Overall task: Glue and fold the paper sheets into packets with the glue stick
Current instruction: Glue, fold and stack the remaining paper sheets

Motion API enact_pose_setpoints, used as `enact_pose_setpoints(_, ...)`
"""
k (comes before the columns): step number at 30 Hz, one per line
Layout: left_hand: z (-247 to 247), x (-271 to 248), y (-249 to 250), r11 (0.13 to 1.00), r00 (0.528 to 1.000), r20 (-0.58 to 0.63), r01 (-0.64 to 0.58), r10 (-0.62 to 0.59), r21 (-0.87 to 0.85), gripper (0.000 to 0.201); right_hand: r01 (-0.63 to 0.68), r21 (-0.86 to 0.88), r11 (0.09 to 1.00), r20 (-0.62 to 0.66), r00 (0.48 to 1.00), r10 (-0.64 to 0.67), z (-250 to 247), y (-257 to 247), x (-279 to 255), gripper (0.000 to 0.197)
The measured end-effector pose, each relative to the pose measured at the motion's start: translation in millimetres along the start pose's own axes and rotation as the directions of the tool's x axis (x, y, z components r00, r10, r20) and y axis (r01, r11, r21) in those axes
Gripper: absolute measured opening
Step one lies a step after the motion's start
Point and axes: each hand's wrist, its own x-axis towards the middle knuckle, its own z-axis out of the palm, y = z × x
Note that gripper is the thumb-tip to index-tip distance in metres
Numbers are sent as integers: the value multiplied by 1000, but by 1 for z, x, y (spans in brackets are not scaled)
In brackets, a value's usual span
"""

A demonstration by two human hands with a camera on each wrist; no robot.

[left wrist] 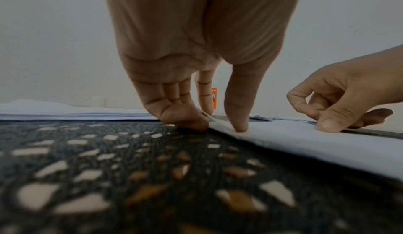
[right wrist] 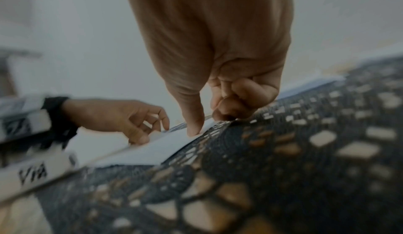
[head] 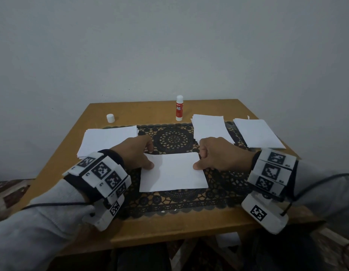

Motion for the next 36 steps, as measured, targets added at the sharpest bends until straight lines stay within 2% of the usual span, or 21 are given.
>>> enact_pose_setpoints(5,0,0,1,999,998,-44,-48,49,19,31,108,-198,974,-5,994,-111,3,-21,-9,32)
enact_pose_setpoints(9,1,1,1,999,999,-15,-40,40,24,15,230,-244,942,87,973,-215,12,-46,-6,37)
enact_pose_setpoints(16,-1,2,0,999,999,23,-38,37,26,9,357,-295,886,118,934,-338,29,-82,7,47)
enact_pose_setpoints(24,-1,4,-4,999,999,40,-9,7,38,15,312,-311,898,108,950,-293,29,-91,-4,52)
enact_pose_setpoints(28,-1,3,-3,1000,999,41,-5,4,24,15,310,-331,891,158,949,-271,25,-88,-7,53)
enact_pose_setpoints(36,-2,2,-3,1000,999,32,-9,8,20,14,200,-350,915,299,950,-93,3,-36,-9,59)
